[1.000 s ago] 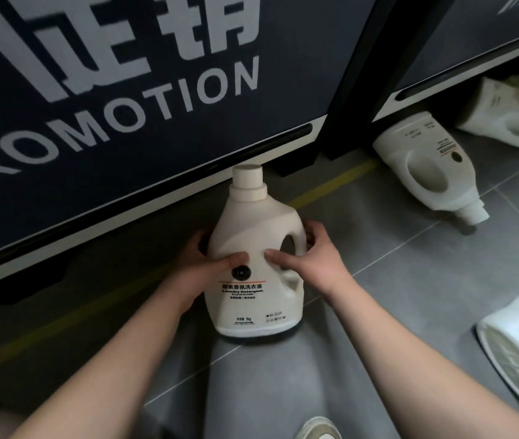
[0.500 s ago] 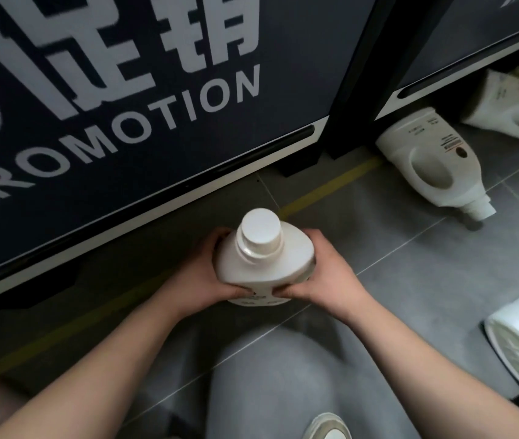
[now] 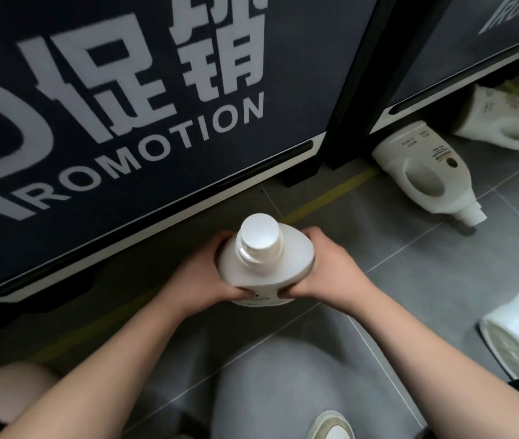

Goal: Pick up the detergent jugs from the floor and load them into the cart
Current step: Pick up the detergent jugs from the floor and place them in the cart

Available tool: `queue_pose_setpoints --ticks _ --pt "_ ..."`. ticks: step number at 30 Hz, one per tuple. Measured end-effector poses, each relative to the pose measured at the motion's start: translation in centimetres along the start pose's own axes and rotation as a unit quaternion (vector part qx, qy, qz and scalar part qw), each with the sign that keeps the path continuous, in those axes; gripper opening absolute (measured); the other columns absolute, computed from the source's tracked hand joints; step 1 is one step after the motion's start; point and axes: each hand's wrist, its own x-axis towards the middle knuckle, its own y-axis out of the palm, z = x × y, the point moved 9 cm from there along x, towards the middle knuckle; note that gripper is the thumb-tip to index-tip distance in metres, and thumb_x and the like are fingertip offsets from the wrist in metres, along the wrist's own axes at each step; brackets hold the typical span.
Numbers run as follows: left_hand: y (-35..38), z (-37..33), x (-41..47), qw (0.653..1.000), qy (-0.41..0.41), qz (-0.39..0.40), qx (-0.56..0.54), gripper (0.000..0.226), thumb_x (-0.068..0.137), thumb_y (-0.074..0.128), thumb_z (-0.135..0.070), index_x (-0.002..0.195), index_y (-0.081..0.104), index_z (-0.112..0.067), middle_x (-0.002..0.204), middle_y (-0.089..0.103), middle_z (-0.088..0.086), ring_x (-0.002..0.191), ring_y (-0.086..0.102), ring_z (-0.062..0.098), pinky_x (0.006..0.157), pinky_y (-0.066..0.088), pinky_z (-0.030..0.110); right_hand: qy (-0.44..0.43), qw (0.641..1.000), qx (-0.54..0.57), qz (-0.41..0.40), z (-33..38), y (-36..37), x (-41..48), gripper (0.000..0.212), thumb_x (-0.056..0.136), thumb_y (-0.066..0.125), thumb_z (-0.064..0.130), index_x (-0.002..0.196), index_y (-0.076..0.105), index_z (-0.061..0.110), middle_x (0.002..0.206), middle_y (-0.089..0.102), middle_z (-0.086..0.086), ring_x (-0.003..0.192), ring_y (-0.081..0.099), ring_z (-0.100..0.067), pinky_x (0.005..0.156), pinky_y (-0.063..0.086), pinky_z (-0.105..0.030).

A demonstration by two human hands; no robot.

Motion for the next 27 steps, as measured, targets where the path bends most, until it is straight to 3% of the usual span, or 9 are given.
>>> queue_pose_setpoints --ticks 2,5,10,15,20,24,27 --pt "-1.4 -1.9 -0.8 1.0 0.012 -0.01 0.007 0.111 0.052 0.105 -0.024 0.144 0.046 -0.042 0.13 0.06 -0.022 0.118 0.059 0.005 0.1 0.046 0.027 -0.007 1.0 0.008 -0.004 1.7 -1.7 -1.0 0.09 0.054 0.1 0.032 0.127 0.047 0.03 0.117 0.06 0.01 0.099 0.058 -0.011 0.064 0.04 -0.011" --pt "-4.5 -6.1 -3.1 0.999 0.033 -0.03 0.008 0.103 0.049 0.106 -0.027 0.133 0.05 -0.048 0.124 0.061 -0.026 0.115 0.059 0.002 0.093 0.046 0.02 -0.006 0.999 0.037 -0.02 4.8 -5.1 -3.9 0.085 0.055 0.099 0.029 0.12 0.046 0.039 0.112 0.059 0.019 0.096 0.058 -0.001 0.064 0.041 -0.011" --pt "-11.3 -16.2 -9.4 0.997 0.067 -0.044 0.001 0.1 0.049 0.105 -0.037 0.127 0.046 -0.056 0.134 0.055 -0.026 0.124 0.052 0.001 0.102 0.04 0.025 -0.02 0.995 0.094 -0.036 12.7 -13.3 -10.9 0.082 0.058 0.098 0.024 0.122 0.05 0.04 0.117 0.059 0.023 0.106 0.054 0.013 0.072 0.044 -0.006" --pt "-19.3 -27.7 -17.4 0.995 0.083 -0.045 -0.022 0.097 0.052 0.104 -0.04 0.119 0.043 -0.073 0.133 0.054 -0.037 0.123 0.049 -0.014 0.098 0.041 0.017 -0.04 0.989 0.133 -0.045 22.7 -23.0 -19.0 0.081 0.056 0.1 0.025 0.118 0.053 0.046 0.116 0.062 0.025 0.107 0.057 0.01 0.078 0.048 -0.007" --pt "-28.3 -39.4 -25.6 0.993 0.104 -0.049 -0.039 0.096 0.053 0.106 -0.03 0.12 0.048 -0.065 0.132 0.058 -0.031 0.116 0.054 -0.021 0.088 0.042 -0.001 -0.079 0.981 0.158 -0.077 33.8 -32.8 -27.4 0.083 0.052 0.102 0.032 0.121 0.058 0.043 0.121 0.065 0.019 0.114 0.061 -0.003 0.093 0.052 -0.025" --pt "-35.3 -47.5 -32.1 0.988 0.13 -0.065 -0.048 0.096 0.054 0.106 -0.025 0.122 0.05 -0.063 0.132 0.064 -0.024 0.12 0.063 -0.006 0.097 0.051 0.013 -0.111 0.972 0.179 -0.104 42.5 -39.4 -33.5 0.089 0.045 0.098 0.045 0.125 0.059 0.042 0.123 0.066 0.017 0.116 0.063 -0.005 0.098 0.053 -0.03" --pt "-39.6 -51.5 -36.3 0.981 0.162 -0.089 -0.063 0.101 0.051 0.107 -0.018 0.134 0.057 -0.046 0.131 0.067 -0.016 0.119 0.066 0.0 0.101 0.054 0.021 -0.137 0.966 0.185 -0.116 47.7 -42.8 -37.2 0.087 0.045 0.103 0.039 0.121 0.06 0.043 0.116 0.07 0.017 0.111 0.064 -0.006 0.095 0.052 -0.025"
